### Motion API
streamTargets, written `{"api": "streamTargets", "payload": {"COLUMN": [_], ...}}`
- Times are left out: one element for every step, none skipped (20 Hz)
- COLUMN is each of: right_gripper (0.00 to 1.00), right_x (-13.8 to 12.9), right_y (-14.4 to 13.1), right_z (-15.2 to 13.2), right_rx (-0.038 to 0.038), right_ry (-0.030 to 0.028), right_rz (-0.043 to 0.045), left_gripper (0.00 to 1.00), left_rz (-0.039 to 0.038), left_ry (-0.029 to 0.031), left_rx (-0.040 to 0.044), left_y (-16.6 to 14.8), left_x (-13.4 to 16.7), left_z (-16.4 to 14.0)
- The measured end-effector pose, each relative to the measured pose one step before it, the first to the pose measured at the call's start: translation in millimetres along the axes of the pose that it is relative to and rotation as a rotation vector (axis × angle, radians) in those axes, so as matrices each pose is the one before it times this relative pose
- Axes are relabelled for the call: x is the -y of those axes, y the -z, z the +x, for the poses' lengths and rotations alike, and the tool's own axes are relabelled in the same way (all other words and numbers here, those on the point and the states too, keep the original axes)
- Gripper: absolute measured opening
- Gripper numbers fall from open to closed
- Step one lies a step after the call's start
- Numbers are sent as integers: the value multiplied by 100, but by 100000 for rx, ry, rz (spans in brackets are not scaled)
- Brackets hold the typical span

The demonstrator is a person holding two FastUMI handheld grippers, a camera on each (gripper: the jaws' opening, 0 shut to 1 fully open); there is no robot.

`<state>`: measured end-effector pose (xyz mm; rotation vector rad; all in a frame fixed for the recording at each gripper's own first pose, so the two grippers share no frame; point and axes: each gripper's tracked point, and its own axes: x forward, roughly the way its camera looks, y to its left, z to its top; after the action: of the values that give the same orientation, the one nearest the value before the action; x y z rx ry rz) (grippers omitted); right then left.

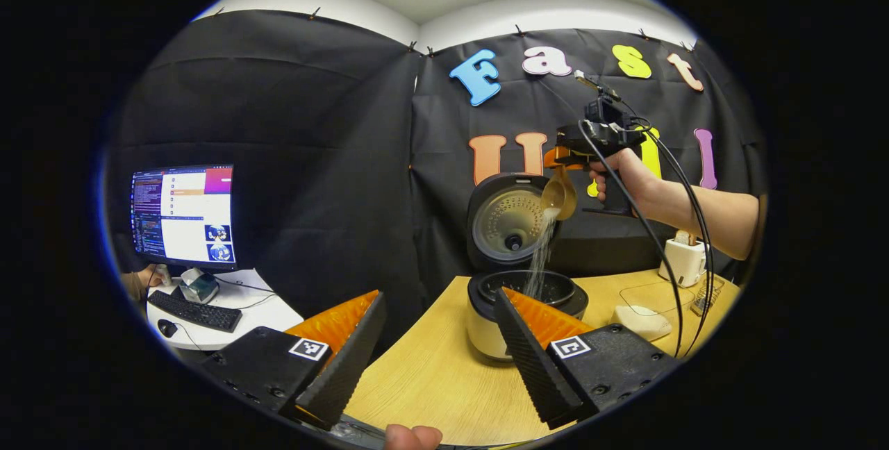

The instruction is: Close the left gripper, press the button to open the rice cooker; take a wooden spoon from the chopstick holder with the right hand, scoop a spoonful of rice and pour it into the rice cooker, then put the wooden spoon back into the chopstick holder.

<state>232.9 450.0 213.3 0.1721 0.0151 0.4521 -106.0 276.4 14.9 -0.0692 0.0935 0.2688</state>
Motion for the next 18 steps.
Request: {"api": "streamTargets", "payload": {"right_gripper": [0,0,0,0,0,0,0,0,0,0,0,0,0,0,0,0,0,0], "right_x": [-378,-353,-357,-264,-322,-372,-405,-557,-369,-341,-317,-235,-140,-26,85,2,-103,-86], "right_y": [205,91,-73,-96,-175,-225,-203,-205,-94,-37,-93,98,-59,-33,18,-26,3,49], "right_z": [-140,3,-165,-158,-130,-282,-184,-173,-151,-298,-181,39,-65,92,-15,49,54,28], "right_rx": [556,445,1032,1054,1311,1579,1322,1497,1339,1237,963,480,259,402,463,620,471,321], "right_ry": [-153,-472,-444,-327,-338,-253,-413,-389,-121,-209,-348,-319,-234,-341,-146,-566,-600,-410], "right_rz": [-2956,-2232,-2148,-1669,-2478,-3478,-3018,-3545,-2794,-3203,-1615,-1132,-1163,-1659,-1817,-1437,-1303,-873], "left_gripper": [100,100,100,100,100,100,100,100,100,100,100,100,100,100,100,100,100,100], "left_rz": [24,128,432,372,312,101,-69,34,233,159,59,144,118,-99,-264,-257,-31,150], "left_ry": [159,89,-201,-452,-233,-50,337,270,237,201,372,157,-121,-97,-48,-112,152,150], "left_rx": [-313,-80,64,244,51,52,231,355,315,50,-49,75,230,299,583,-30,-601,-150], "left_y": [61,21,-83,-127,-93,-46,-171,-129,-158,1,-82,-75,-91,20,-28,5,163,94], "left_x": [44,-7,-58,-56,-67,100,171,156,123,98,120,143,42,-67,32,27,74,43], "left_z": [-44,-49,8,-44,77,55,26,-29,17,37,15,-62,11,-2,-7,24,-28,-47]}}
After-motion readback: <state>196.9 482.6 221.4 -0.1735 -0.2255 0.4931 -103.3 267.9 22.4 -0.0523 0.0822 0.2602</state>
